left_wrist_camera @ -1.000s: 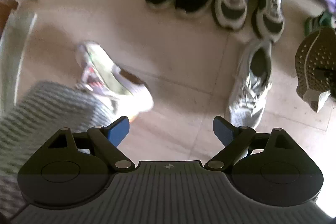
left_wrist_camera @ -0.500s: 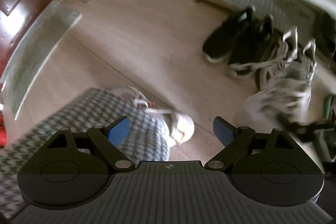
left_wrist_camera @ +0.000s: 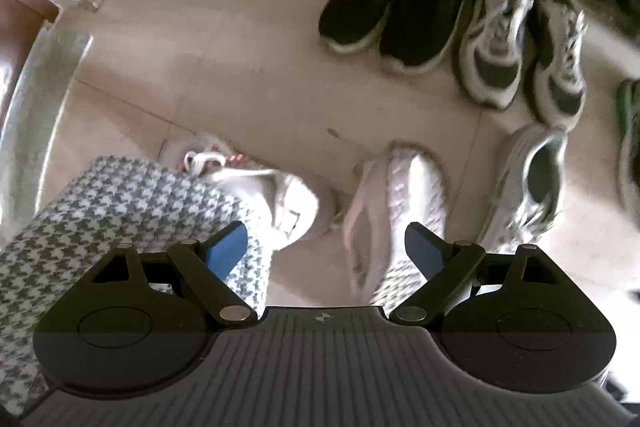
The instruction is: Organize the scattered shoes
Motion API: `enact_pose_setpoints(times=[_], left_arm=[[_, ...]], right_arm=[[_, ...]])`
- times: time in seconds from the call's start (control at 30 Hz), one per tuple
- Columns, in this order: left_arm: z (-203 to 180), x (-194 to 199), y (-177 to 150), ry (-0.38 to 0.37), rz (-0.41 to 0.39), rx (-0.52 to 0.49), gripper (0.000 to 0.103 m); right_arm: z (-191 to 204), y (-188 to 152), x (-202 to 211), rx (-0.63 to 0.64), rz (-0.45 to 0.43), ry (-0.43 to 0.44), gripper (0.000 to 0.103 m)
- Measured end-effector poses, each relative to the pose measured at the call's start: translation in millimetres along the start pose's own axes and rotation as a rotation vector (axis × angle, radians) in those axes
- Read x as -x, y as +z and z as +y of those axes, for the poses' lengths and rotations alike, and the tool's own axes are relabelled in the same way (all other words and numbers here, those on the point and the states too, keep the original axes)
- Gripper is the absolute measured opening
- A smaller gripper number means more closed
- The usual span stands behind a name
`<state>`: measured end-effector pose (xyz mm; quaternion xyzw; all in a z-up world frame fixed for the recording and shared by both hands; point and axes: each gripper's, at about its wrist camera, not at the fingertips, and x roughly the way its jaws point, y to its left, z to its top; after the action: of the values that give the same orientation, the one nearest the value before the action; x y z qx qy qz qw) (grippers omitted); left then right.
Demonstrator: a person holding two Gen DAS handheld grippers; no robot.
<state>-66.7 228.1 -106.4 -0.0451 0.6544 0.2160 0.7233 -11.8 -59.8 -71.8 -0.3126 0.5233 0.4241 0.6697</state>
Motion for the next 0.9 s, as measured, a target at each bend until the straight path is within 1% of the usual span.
enact_pose_setpoints(times=[0.03,0.1,0.13,0.17,0.23,0.3,0.4,0.5,0.6,0.67,0.7,0.73,0.87,0.9], left_arm=[[-1,-8,0,0.01,0.023,-0.001,0.089],[0,-26,1,0.014,0.064,0.01,0.088],[0,-35,3,0.007,0.083,0.018,0.087],[-2,-41,5,-0.004,0.091,0.022,0.087],[-7,-55,10,-0.042,0.11,0.025,0.088],[-13,-70,14,-0.079,0.128,0.024,0.088],[-19,-84,19,-0.11,0.134,0.027,0.089],[-16,-104,25,-0.149,0.152,0.072,0.088],[-12,-123,27,-0.177,0.178,0.107,0.077],[-10,-137,29,-0.192,0.206,0.117,0.067],[-10,-140,30,-0.194,0.215,0.114,0.066],[-11,-144,30,-0.196,0.22,0.111,0.067],[-12,-157,32,-0.202,0.23,0.104,0.068],[-10,-159,33,-0.222,0.235,0.115,0.067]], right_arm=[[-14,-6,4,-0.089,-0.004,0.026,0.038],[-31,-22,1,-0.229,-0.014,0.067,0.034],[-35,-27,-1,-0.273,-0.018,0.08,0.033],[-46,-31,-6,-0.357,-0.019,0.098,0.034],[-52,-26,-18,-0.416,-0.015,0.111,0.035],[-56,-23,-23,-0.425,-0.025,0.125,0.036],[-62,-20,-26,-0.422,-0.03,0.129,0.037],[-71,-21,-29,-0.419,-0.03,0.129,0.037],[-76,-22,-37,-0.417,-0.02,0.129,0.037],[-84,-22,-46,-0.417,-0.009,0.128,0.038],[-85,-21,-50,-0.418,-0.003,0.131,0.039],[-86,-21,-51,-0.422,0.001,0.132,0.039],[-91,-21,-58,-0.439,0.019,0.137,0.04],[-92,-22,-59,-0.442,0.023,0.137,0.041]])
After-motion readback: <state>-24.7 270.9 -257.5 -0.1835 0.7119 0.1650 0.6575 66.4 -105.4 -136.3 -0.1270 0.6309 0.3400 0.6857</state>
